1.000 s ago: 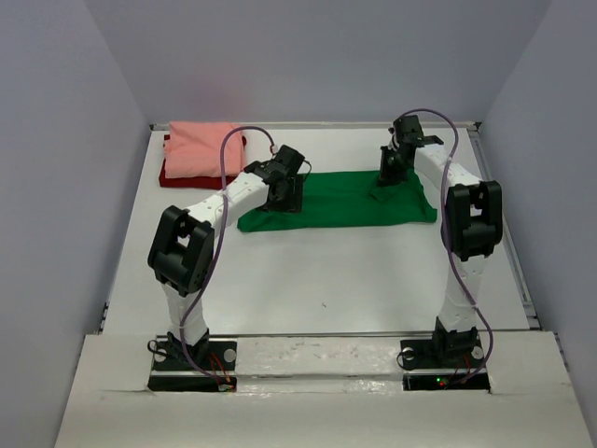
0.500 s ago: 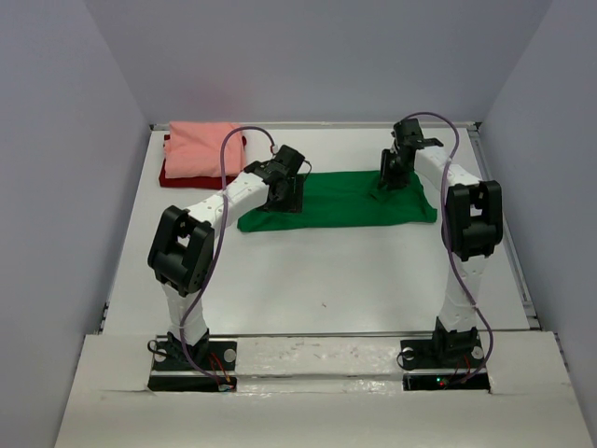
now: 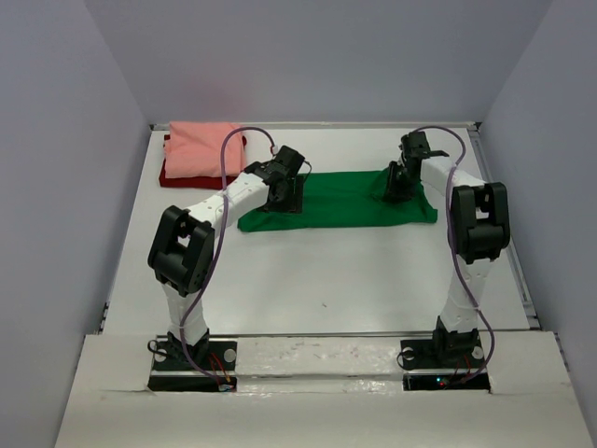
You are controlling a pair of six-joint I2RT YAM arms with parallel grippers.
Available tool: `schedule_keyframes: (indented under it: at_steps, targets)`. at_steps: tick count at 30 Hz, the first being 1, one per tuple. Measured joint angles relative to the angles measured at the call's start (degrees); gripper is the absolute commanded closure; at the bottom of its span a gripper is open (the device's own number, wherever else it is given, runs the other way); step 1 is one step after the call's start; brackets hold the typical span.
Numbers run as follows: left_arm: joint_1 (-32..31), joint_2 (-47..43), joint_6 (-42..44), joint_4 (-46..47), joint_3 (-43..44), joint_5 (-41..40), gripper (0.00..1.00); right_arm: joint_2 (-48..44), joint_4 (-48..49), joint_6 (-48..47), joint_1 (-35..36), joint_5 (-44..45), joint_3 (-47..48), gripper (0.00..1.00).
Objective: Fold and stack the t-shirts
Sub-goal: Fold the other side of the tshirt into a rectangle
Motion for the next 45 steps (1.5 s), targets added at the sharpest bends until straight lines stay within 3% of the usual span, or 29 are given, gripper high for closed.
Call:
schedule_keyframes:
  at_steps: [13,16,17,19,31,45]
  targets:
    - [-0.1,0.0,0.0,0.1,-0.8,0.2,0.21,-1.8,1.8,0.3,-1.8,-2.1,-2.8,0.65]
    - [-0.3,0.0,0.0,0.2,-0.8,0.3,0.21,-1.8,1.9,0.3,-1.8,-3.0,-2.9,0.8]
    - [-0.5,0.0,0.0,0.2,-0.8,0.5,0.21,-1.8,2.0,0.2,-1.8,-3.3,-2.9,0.91]
    - [-0.7,0.0,0.0,0.2,-0.8,0.5,0.21,-1.8,2.1,0.2,-1.8,-3.9,-2.9,0.99]
    - [-2.0,1.5,0.0,0.9,-0.8,1.5,0.21,-1.8,1.3,-0.8,-0.2,-1.6,-1.2,1.0]
    - [-2.6,2.0,0.0,0.9,-0.8,1.9,0.22,1.6,-2.0,-3.9,0.7,-3.9,15.4,1.0]
